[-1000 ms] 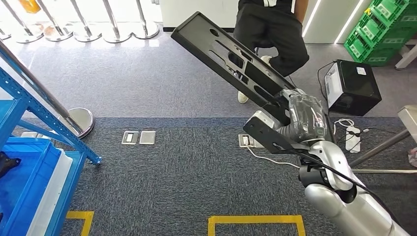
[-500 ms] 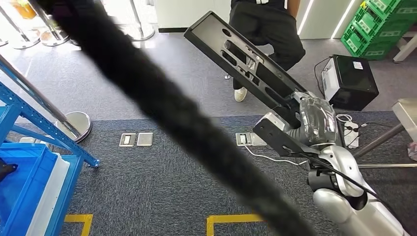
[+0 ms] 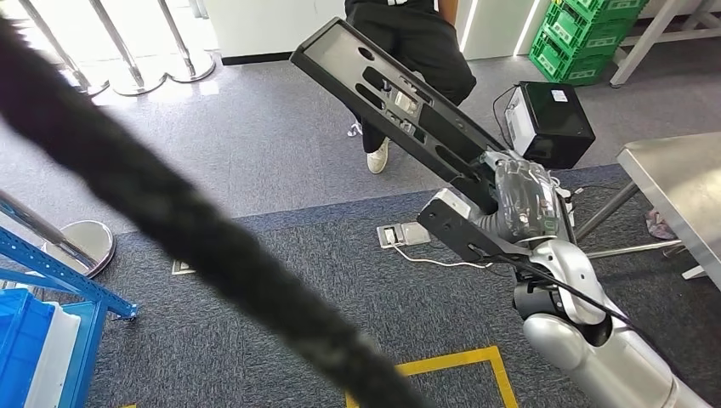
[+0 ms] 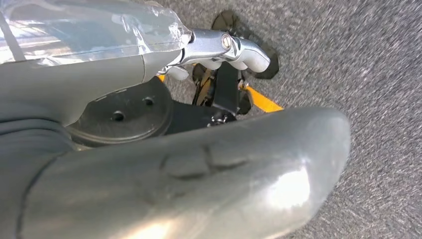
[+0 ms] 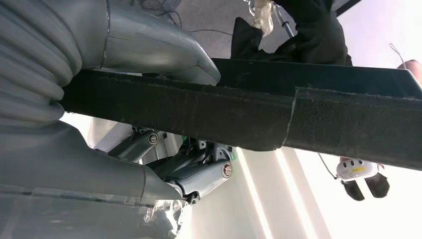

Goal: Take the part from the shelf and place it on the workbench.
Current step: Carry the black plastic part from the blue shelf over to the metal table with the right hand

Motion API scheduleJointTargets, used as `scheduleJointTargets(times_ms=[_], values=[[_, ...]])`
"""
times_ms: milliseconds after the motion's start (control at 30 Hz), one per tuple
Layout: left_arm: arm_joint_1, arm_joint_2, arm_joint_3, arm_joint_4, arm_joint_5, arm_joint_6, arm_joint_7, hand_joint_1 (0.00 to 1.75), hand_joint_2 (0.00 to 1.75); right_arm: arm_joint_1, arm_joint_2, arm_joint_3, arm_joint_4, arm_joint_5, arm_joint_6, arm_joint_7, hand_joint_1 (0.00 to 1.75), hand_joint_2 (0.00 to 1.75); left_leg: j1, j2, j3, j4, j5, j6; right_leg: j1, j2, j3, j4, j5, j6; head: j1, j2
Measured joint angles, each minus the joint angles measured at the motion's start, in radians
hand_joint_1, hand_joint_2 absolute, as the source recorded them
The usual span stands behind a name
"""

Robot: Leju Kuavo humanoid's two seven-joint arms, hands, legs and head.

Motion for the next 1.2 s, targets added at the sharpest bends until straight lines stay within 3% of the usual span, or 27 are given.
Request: scheduleJointTargets(times_ms=[67,133,167,200,233,300,367,467,533,633,667,700,733,800,867,900,967,1033,1133,1200], values=[[-0.001,0.001,0.000,0.000,0.000,0.000,0.000,0.00,0.00,-0.002,0.000,0.000,0.000,0.000,0.000,0.000,1.75,1.75,0.002,0.012,0.004,-0.009,0.005,0.009,-0.003,-0.029,-0.038,0.082,-0.048,0.009,0.011,0.000],[0.000,0.001,0.000,0.000,0.000,0.000,0.000,0.00,0.00,-0.002,0.000,0.000,0.001,-0.001,0.000,0.000,1.75,1.75,0.000,0.023,0.004,-0.009,0.004,0.012,-0.007,-0.047,-0.100,0.210,-0.102,0.017,0.022,0.000],[0.001,0.001,0.000,0.000,0.000,0.000,0.000,0.00,0.00,-0.001,0.000,0.000,0.001,-0.002,0.001,0.000,1.75,1.75,0.000,0.029,0.004,-0.009,0.003,0.012,-0.009,-0.051,-0.121,0.251,-0.112,0.019,0.027,0.000],[0.001,0.001,0.000,0.000,0.000,0.000,0.000,0.00,0.00,0.000,0.000,0.000,0.002,-0.002,0.001,0.000,1.75,1.75,0.000,0.035,0.005,-0.009,0.002,0.012,-0.010,-0.053,-0.124,0.256,-0.102,0.021,0.032,0.000],[0.001,0.001,0.000,0.000,0.000,0.000,0.000,0.00,0.00,0.001,0.000,0.000,0.003,-0.002,0.001,0.000,1.75,1.75,0.000,0.040,0.006,-0.008,0.000,0.011,-0.011,-0.056,-0.107,0.219,-0.075,0.021,0.036,0.000],[0.000,0.001,0.000,0.000,0.000,0.001,0.000,0.00,0.00,0.000,0.000,0.000,0.003,-0.002,0.002,0.000,1.75,1.75,-0.001,0.049,0.010,-0.007,-0.005,0.005,-0.008,-0.076,-0.037,0.082,-0.012,0.019,0.045,0.000],[0.000,0.001,0.000,0.000,0.000,0.004,0.000,0.00,0.00,-0.001,0.000,0.000,0.004,-0.002,0.001,-0.001,1.75,1.75,-0.004,0.056,0.013,-0.004,-0.010,-0.004,0.000,-0.093,0.007,-0.008,0.012,0.008,0.050,0.000],[0.000,0.001,0.000,0.000,0.000,0.007,0.000,0.00,0.00,-0.001,0.000,0.000,0.004,-0.004,0.001,0.000,1.75,1.75,-0.004,0.068,0.017,-0.002,-0.016,-0.020,0.006,-0.080,0.011,-0.023,0.010,-0.010,0.045,0.000],[-0.001,0.001,0.000,0.000,0.000,0.006,0.000,0.00,0.00,-0.002,0.000,-0.001,0.004,-0.010,0.001,0.000,1.75,1.75,-0.002,0.058,0.009,0.030,-0.042,-0.031,0.003,-0.071,0.016,-0.029,0.013,-0.019,0.040,0.000],[0.001,0.001,-0.001,0.000,0.000,0.004,-0.001,0.00,0.00,-0.004,0.001,-0.001,0.007,-0.022,0.001,-0.002,1.75,1.75,0.000,0.033,-0.068,0.201,-0.127,-0.037,0.004,-0.057,0.019,-0.032,0.012,-0.030,0.023,0.000],[0.002,0.001,-0.001,0.000,0.000,0.004,-0.001,0.00,0.00,-0.004,0.003,-0.001,0.009,-0.024,0.001,-0.004,1.75,1.75,0.000,0.030,-0.093,0.250,-0.141,-0.038,0.006,-0.050,0.019,-0.031,0.012,-0.031,0.017,0.000],[0.002,0.001,-0.002,0.000,0.000,0.003,-0.002,0.00,0.00,-0.004,0.004,0.000,0.012,-0.026,0.001,-0.006,1.75,1.75,0.000,0.029,-0.105,0.268,-0.137,-0.037,0.007,-0.043,0.019,-0.030,0.011,-0.032,0.012,0.000],[0.003,0.001,-0.002,0.000,0.000,0.002,-0.002,0.00,0.00,-0.004,0.006,0.000,0.014,-0.026,0.001,-0.007,1.75,1.75,0.000,0.028,-0.099,0.249,-0.115,-0.036,0.007,-0.035,0.020,-0.029,0.011,-0.032,0.008,0.000],[0.002,0.002,-0.003,0.000,0.000,-0.002,-0.004,0.00,0.00,-0.004,0.007,0.000,0.017,-0.026,0.001,-0.008,1.75,1.75,0.002,0.012,-0.054,0.136,-0.047,-0.031,0.006,-0.021,0.020,-0.024,0.008,-0.030,-0.001,0.000],[0.003,0.004,-0.003,0.000,0.000,-0.007,-0.005,0.00,0.00,-0.006,0.007,0.000,0.017,-0.027,0.001,-0.009,1.75,1.75,0.004,-0.012,-0.016,0.039,-0.009,-0.025,0.008,-0.007,0.016,-0.017,0.006,-0.025,-0.007,0.000],[0.003,0.004,-0.003,0.000,0.000,-0.008,-0.005,0.00,0.00,-0.006,0.007,0.000,0.017,-0.027,0.001,-0.009,1.75,1.75,0.004,-0.018,-0.010,0.020,-0.007,-0.022,0.008,-0.001,0.013,-0.016,0.006,-0.021,-0.008,0.000],[0.002,0.004,-0.003,0.000,0.000,-0.010,-0.006,0.00,0.00,-0.007,0.007,0.000,0.018,-0.027,0.001,-0.009,1.75,1.75,0.003,-0.010,-0.007,0.012,-0.005,-0.013,0.006,0.009,0.009,-0.016,0.008,-0.010,-0.008,0.000],[0.001,0.005,-0.003,0.000,-0.001,-0.010,-0.006,0.00,0.00,-0.008,0.006,-0.001,0.018,-0.027,0.001,-0.009,1.75,1.75,0.003,0.003,-0.001,0.000,0.001,0.000,0.004,-0.005,-0.001,0.008,-0.010,0.000,-0.004,0.000],[0.000,0.005,-0.003,0.000,-0.004,-0.010,-0.008,0.00,0.00,-0.010,0.006,-0.001,0.019,-0.030,0.000,-0.010,1.75,1.75,0.001,0.020,0.002,-0.007,0.004,0.011,-0.002,-0.044,-0.077,0.168,-0.090,0.014,0.015,0.000],[0.001,0.006,-0.003,0.000,-0.006,-0.009,-0.008,0.00,0.00,-0.007,0.006,-0.001,0.021,-0.035,0.000,-0.010,1.75,1.75,0.000,0.031,0.002,-0.006,0.002,0.012,-0.007,-0.050,-0.118,0.251,-0.110,0.019,0.023,0.000]])
